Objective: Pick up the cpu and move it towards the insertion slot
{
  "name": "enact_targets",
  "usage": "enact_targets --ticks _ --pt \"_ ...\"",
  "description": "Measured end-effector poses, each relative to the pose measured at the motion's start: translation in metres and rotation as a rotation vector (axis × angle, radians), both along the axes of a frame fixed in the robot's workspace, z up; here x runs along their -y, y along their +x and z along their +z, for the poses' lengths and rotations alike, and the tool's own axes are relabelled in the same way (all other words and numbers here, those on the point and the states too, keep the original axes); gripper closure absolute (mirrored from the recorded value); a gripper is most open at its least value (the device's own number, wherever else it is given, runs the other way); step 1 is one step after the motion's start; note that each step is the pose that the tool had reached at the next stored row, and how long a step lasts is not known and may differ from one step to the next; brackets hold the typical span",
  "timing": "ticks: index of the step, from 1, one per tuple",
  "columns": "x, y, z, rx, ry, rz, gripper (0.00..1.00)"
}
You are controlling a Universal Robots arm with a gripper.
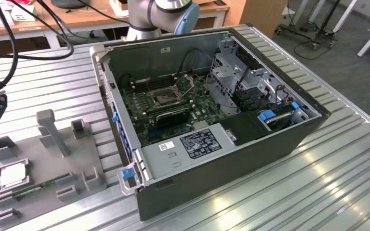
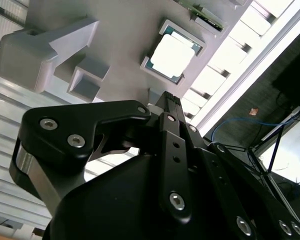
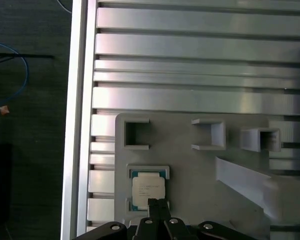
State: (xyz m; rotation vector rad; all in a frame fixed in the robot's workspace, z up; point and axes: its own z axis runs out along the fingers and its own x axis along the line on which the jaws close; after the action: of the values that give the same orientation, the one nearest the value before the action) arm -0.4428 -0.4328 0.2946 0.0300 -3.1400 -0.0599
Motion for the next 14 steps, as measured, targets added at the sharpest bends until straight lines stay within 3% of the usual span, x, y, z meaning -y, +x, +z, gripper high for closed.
enact_targets --ticks 14 --pt "0.0041 -0.0001 -0.0081 -0.0002 -0.0002 0.0 0.89"
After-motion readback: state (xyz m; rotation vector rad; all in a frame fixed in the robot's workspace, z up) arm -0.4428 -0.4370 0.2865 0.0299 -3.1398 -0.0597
